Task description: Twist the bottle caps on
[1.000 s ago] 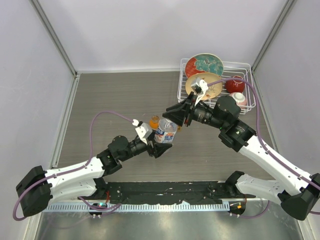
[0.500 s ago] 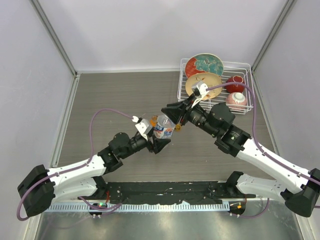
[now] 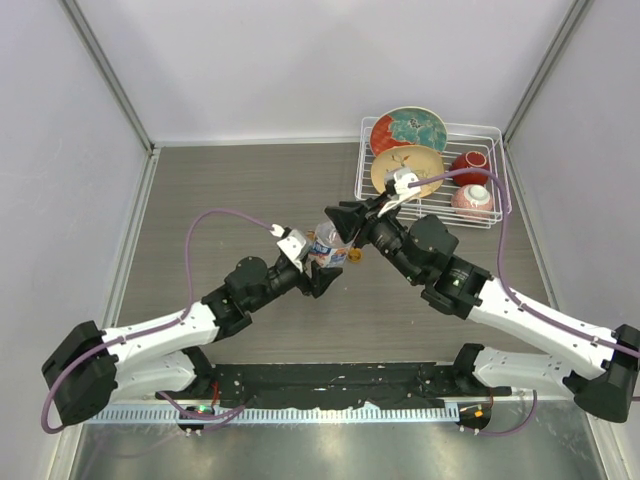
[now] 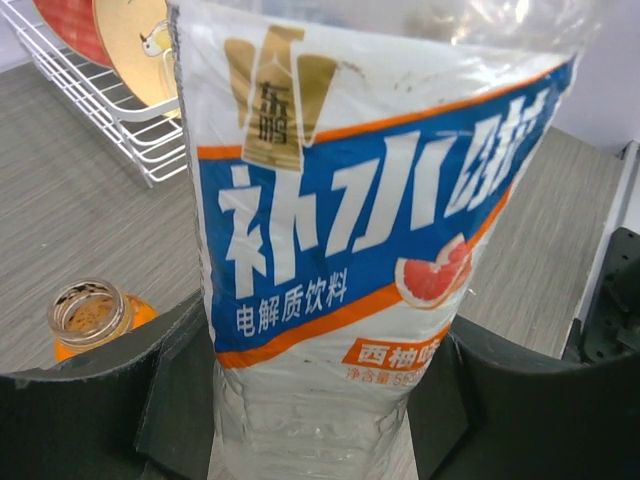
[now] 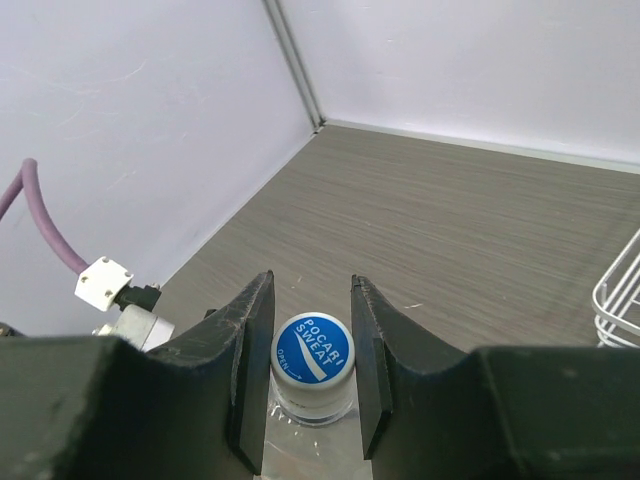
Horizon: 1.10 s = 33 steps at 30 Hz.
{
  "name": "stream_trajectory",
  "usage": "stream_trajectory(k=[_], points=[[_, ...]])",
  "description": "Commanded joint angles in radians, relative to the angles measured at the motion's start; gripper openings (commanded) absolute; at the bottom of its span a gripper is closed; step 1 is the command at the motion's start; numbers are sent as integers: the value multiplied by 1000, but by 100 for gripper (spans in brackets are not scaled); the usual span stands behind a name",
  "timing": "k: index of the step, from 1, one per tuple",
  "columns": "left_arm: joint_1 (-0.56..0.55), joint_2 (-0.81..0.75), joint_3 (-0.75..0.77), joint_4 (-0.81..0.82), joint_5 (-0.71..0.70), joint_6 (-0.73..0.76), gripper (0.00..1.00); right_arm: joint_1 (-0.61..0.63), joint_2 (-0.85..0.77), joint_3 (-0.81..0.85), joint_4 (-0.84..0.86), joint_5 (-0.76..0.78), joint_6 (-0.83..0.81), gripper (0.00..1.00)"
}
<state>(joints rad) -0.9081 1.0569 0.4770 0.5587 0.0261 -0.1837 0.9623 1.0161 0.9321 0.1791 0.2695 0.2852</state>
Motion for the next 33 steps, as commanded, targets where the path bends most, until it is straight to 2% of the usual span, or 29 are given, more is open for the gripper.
stream_trajectory(k=[1,12,18,22,24,27,28,33], points=[[48,11,109,144,-193,-31,0,70,45,17,-104,35,26,1],[61,57,140,136,-233,-2,0,193,136,80,-153,367,52,1],[61,54,134,135,-241,-5,0,222,177,119,-158,414,42,3],[63,38,118,130,-241,-10,0,220,168,139,-162,448,16,16],[63,34,112,129,-232,-17,0,222,156,142,-158,459,-6,29],[64,20,92,125,-200,-28,0,222,145,149,-156,465,-35,39],[64,12,88,122,-187,-31,0,222,141,152,-156,465,-41,45],[64,-6,69,109,-121,-59,0,220,131,204,-171,429,-72,59]])
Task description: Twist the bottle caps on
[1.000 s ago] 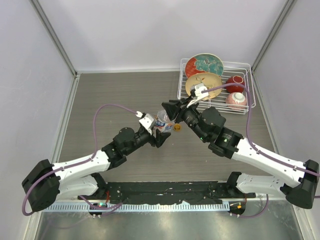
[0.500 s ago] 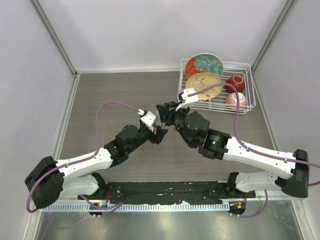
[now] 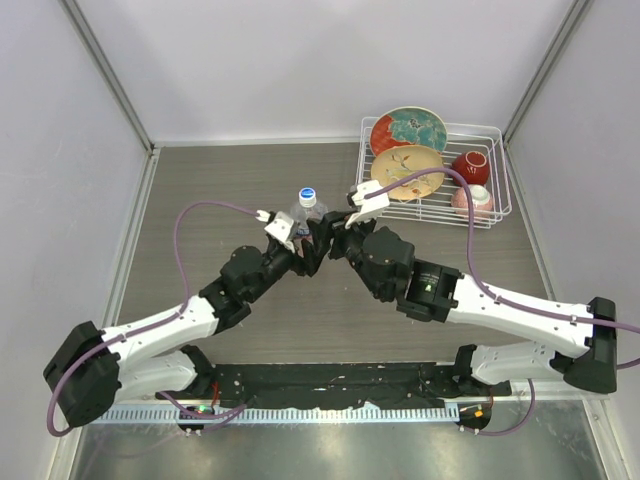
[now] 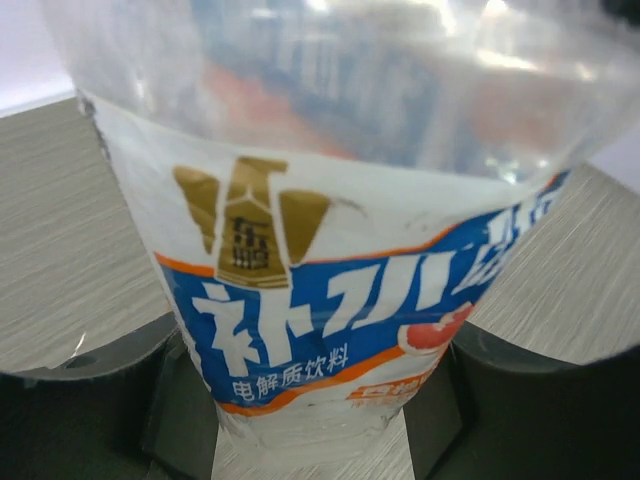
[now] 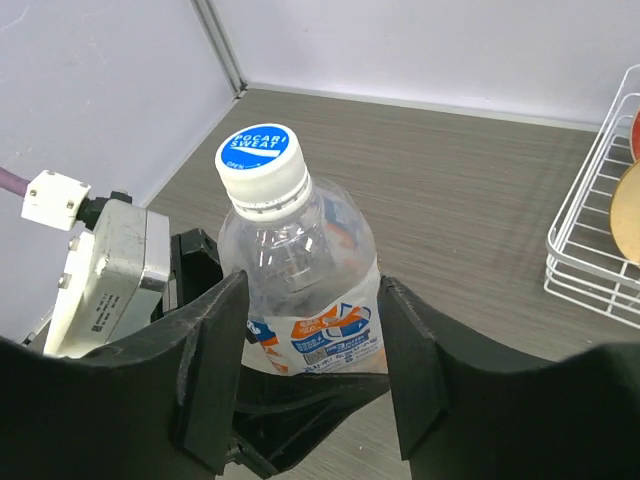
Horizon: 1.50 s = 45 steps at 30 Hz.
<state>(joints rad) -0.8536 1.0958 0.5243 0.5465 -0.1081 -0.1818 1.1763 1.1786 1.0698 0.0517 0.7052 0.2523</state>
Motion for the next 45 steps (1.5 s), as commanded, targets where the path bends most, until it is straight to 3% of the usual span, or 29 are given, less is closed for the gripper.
stream_trajectory(k=[1,5,10,11,16,23,28,36,45], points=[[11,-50,20,109,31,-71,0,6,-30,99,-73,-13,-41,61],[11,-71,2,95,71,-77,0,6,-43,139,-105,-73,-51,64],[25,-88,-9,67,105,-90,0,-43,-85,226,-220,-335,-96,65],[34,-89,-9,63,167,-94,0,-62,-92,243,-286,-399,-111,65],[50,-100,-7,30,284,-105,1,-359,-100,329,-479,-1225,-166,67],[57,-119,0,-8,534,-62,5,-538,-59,393,-541,-1504,-235,69],[60,-108,13,-8,702,-30,6,-564,-10,433,-492,-1665,-236,69],[60,-102,13,-19,788,-27,3,-569,7,412,-391,-1765,-185,69],[60,-82,23,9,800,-58,0,-569,29,259,-70,-1849,21,61]])
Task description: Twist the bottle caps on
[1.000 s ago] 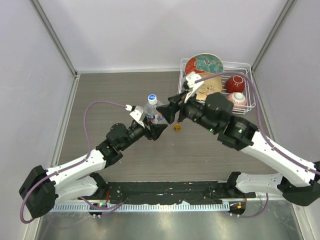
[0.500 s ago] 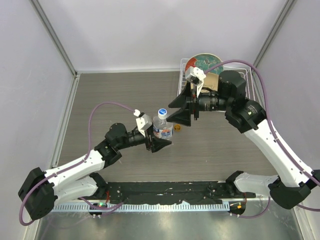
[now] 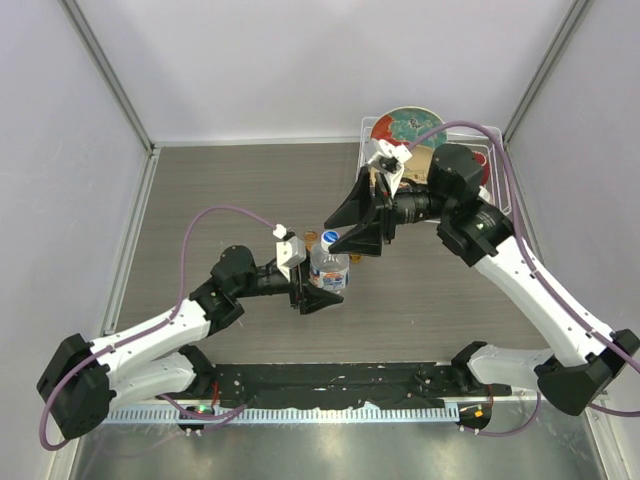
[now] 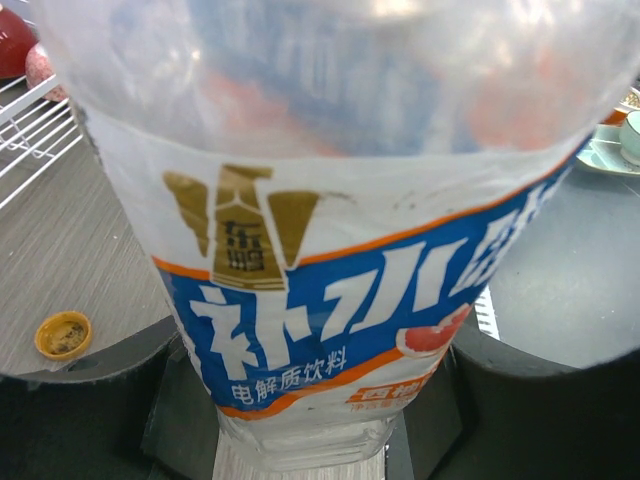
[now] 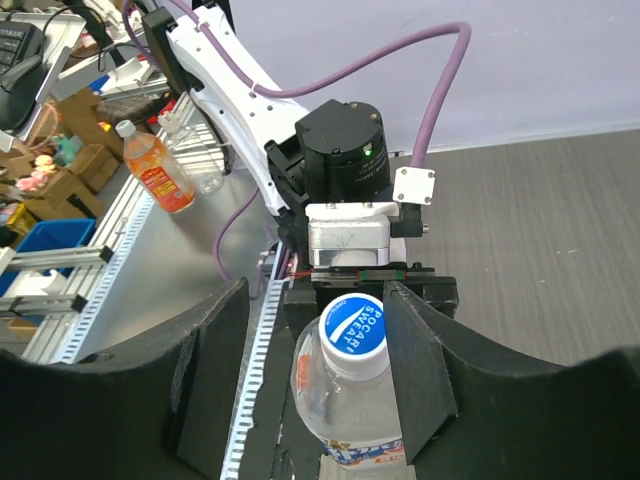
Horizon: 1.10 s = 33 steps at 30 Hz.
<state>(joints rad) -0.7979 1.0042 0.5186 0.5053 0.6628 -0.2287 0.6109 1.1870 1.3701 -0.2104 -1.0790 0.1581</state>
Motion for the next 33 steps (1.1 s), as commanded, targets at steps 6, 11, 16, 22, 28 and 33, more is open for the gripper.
stream_trajectory(k=[6,11,16,22,28,33], points=[[5,13,31,53,18,-20,0,-3,17,-83,269,-78,161,57],[5,14,31,62,-2,-31,0,-3,17,-103,282,-82,173,54],[5,14,31,64,-8,-38,0,-3,19,-129,315,-75,187,54],[5,10,32,64,-23,-50,0,-3,30,-134,315,-55,179,53],[5,7,29,75,-43,-66,0,-3,19,-140,313,-39,173,45],[5,5,31,84,-60,-77,0,-5,19,-144,293,-29,155,39]])
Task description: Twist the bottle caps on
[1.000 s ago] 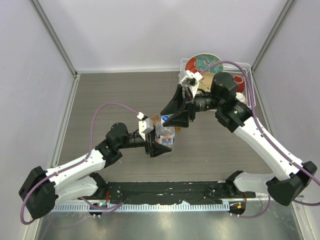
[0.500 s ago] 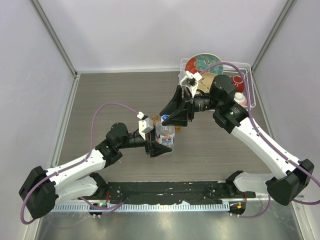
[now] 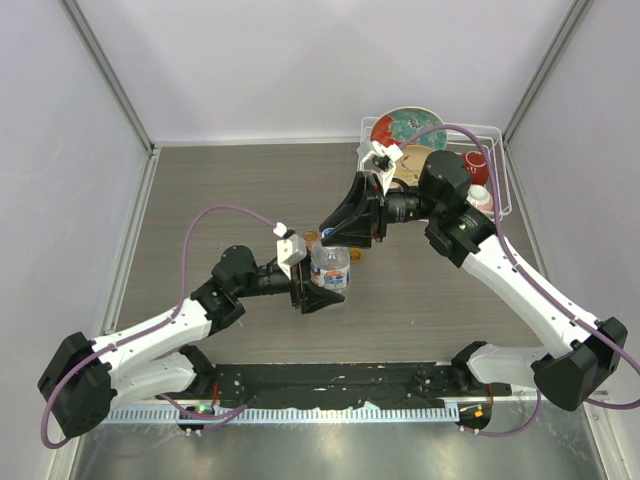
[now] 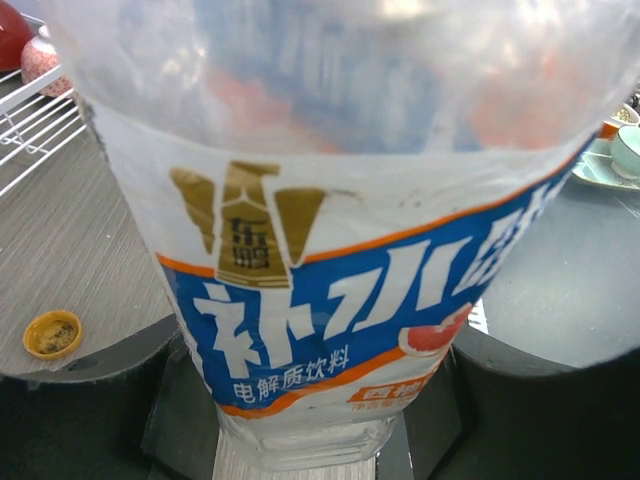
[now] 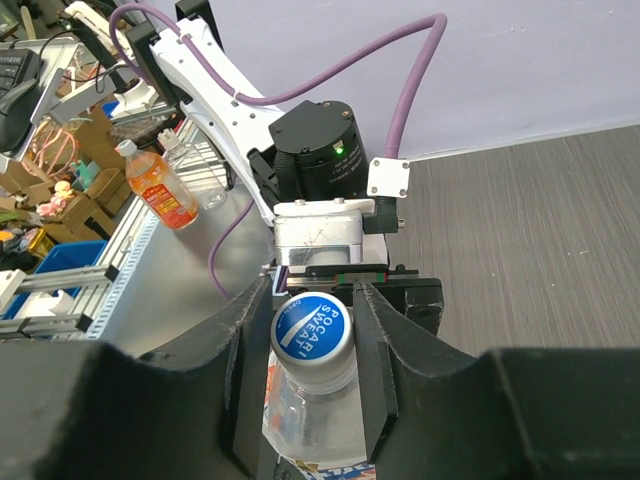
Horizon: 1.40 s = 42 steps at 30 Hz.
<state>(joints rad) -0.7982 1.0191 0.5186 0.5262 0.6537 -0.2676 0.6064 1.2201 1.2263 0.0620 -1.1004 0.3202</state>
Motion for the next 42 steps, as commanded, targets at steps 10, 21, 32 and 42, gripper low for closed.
stream_trajectory(k=[10,21,32,42], points=[[20,-11,41,72,-120,-87,0,1,-28,-11,-117,82,-125,27],[39,-8,50,95,-238,-88,0,15,-89,-82,-180,427,-184,9],[47,-2,37,110,-298,-30,0,173,-154,-168,-133,852,-130,1],[48,-14,14,101,-411,85,0,435,-77,-100,-208,1454,-184,1]])
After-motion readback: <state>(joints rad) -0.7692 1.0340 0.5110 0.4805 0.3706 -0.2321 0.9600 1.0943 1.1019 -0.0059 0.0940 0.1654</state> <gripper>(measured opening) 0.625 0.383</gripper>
